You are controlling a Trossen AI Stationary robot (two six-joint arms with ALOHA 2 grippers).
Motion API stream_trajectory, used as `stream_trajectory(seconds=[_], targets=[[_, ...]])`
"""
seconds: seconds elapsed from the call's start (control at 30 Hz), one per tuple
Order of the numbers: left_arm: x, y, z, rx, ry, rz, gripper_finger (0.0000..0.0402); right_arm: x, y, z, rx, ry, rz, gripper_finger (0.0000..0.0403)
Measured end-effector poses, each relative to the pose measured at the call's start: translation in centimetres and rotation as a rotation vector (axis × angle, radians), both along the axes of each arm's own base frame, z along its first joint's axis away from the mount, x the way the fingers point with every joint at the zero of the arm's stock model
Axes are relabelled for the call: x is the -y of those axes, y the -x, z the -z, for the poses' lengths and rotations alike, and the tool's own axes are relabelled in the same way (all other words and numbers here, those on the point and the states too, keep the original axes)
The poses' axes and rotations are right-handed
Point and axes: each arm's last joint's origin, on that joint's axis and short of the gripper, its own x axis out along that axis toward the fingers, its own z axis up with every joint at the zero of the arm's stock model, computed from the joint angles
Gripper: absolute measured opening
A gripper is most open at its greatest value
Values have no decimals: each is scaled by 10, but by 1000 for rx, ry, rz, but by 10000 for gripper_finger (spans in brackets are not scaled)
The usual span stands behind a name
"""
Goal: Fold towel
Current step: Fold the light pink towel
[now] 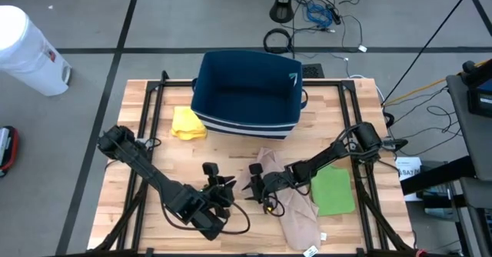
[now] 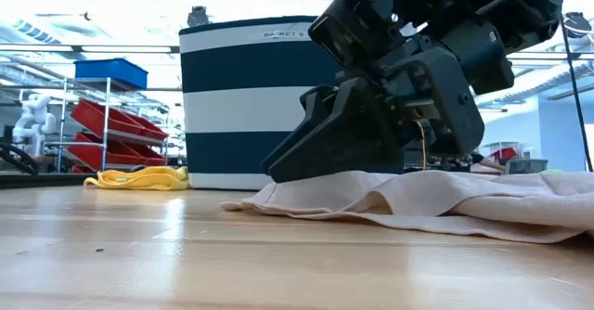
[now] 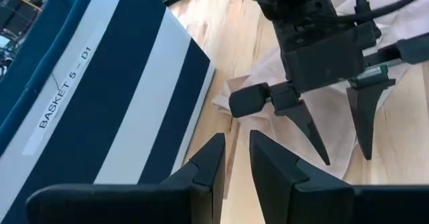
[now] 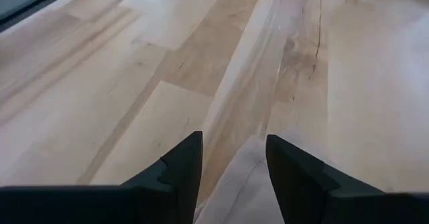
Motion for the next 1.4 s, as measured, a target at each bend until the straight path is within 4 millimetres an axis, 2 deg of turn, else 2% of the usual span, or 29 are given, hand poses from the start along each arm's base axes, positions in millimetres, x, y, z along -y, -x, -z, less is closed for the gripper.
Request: stream_trajectory(seconds=[0.43,0.63,0.77,1.03,1.4], targets=[[1,-1,0,13,10,-1,76,6,-8,12,-4,-8,-1,152],[1,-2,-1,19,20,1,76,2,-22,21,-65,36,-16,137],[3,-1,-1,20,28,8,76,-1,-31,21,-94,51,-21,120],[8,3,0,18,30,26,76,0,-28,10,-122,97,-22,74],[10,3,0,20,33,28,76,1,-25,8,-151,155,-10,72]])
